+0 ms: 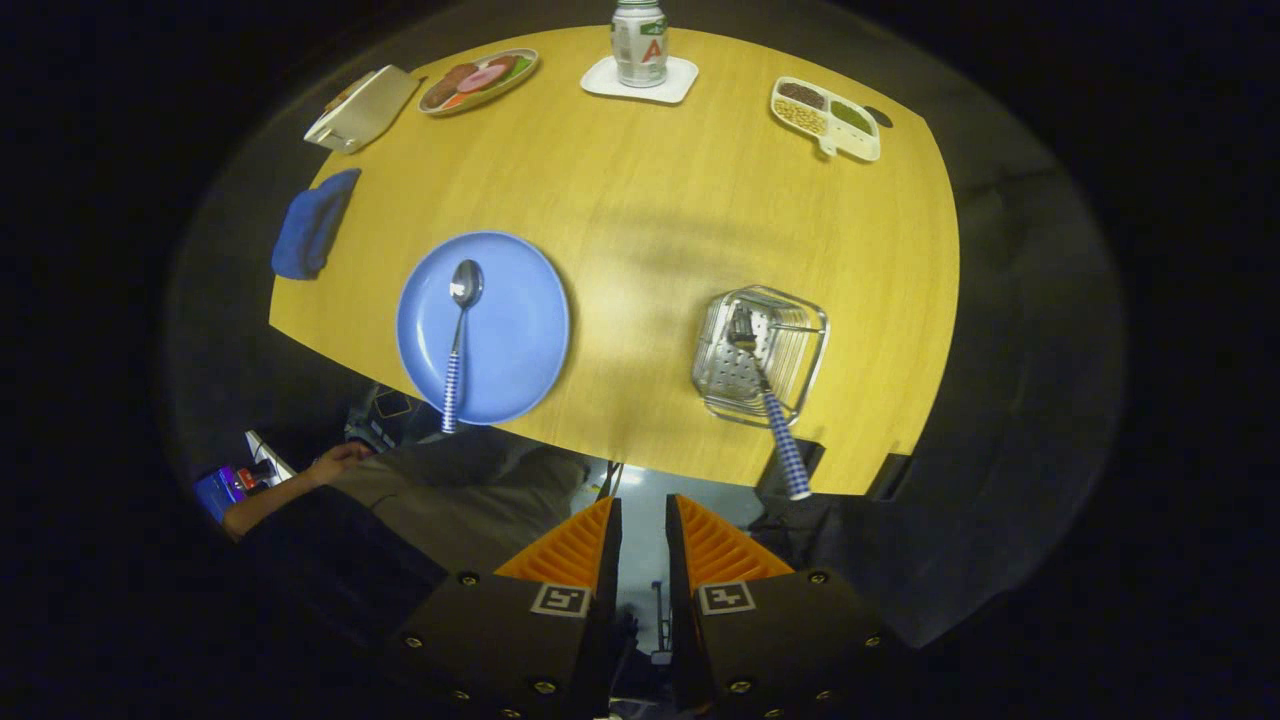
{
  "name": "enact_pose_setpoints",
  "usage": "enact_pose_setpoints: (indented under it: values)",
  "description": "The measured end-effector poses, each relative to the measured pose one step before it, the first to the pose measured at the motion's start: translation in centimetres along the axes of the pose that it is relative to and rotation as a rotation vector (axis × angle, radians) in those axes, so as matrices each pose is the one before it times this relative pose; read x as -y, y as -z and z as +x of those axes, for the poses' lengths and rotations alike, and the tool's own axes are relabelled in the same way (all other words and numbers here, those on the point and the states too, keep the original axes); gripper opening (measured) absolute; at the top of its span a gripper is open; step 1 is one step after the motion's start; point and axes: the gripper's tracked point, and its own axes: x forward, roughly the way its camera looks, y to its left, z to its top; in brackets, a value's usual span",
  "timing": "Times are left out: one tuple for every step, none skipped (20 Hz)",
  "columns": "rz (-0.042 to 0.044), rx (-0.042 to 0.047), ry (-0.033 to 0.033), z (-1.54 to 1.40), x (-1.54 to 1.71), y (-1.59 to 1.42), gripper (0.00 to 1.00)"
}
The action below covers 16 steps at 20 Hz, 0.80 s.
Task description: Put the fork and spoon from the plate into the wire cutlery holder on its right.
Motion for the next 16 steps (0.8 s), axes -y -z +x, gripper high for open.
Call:
enact_pose_setpoints:
  values:
    - [-0.00926,0.01030,-0.01216,0.591,-1.357,0.053,0.25]
    - [-0.01402,0.00074,-0.00355,0.617,-1.135,0.260,0.25]
    - [-0.01134,0.00321,-0.00136,0.487,-0.885,0.079,0.25]
    - [-0.01318,-0.00042,0.00221,0.715,-0.860,0.068,0.25]
    - [-0.01291,-0.00414,0.00824,0.619,-0.708,0.010,0.25]
    - [-0.01628,-0.00107,-0.00419,0.585,-0.880,-0.062,0.25]
    - [-0.01296,-0.00777,0.00090,0.504,-0.668,0.099,0.25]
    - [-0.00732,-0.00135,0.00349,0.383,-0.630,-0.068,0.25]
    - [-0.00601,0.00223,-0.00525,0.546,-0.809,-0.214,0.25]
    - [0.00327,0.00235,-0.00818,0.578,-0.844,-0.160,0.25]
    - [0.00121,0.00263,-0.00626,0.410,-0.796,-0.414,0.25]
    - [-0.00563,0.00519,-0.00215,0.454,-0.710,-0.407,0.25]
    - [-0.01089,0.00063,0.00295,0.252,-0.519,-0.082,0.25]
    - [-0.00395,0.00247,-0.00165,0.344,-0.746,-0.209,0.25]
    - [0.00450,0.00524,-0.01079,0.290,-0.811,-0.281,0.25]
    - [0.00455,0.00379,-0.01129,0.428,-0.875,-0.272,0.25]
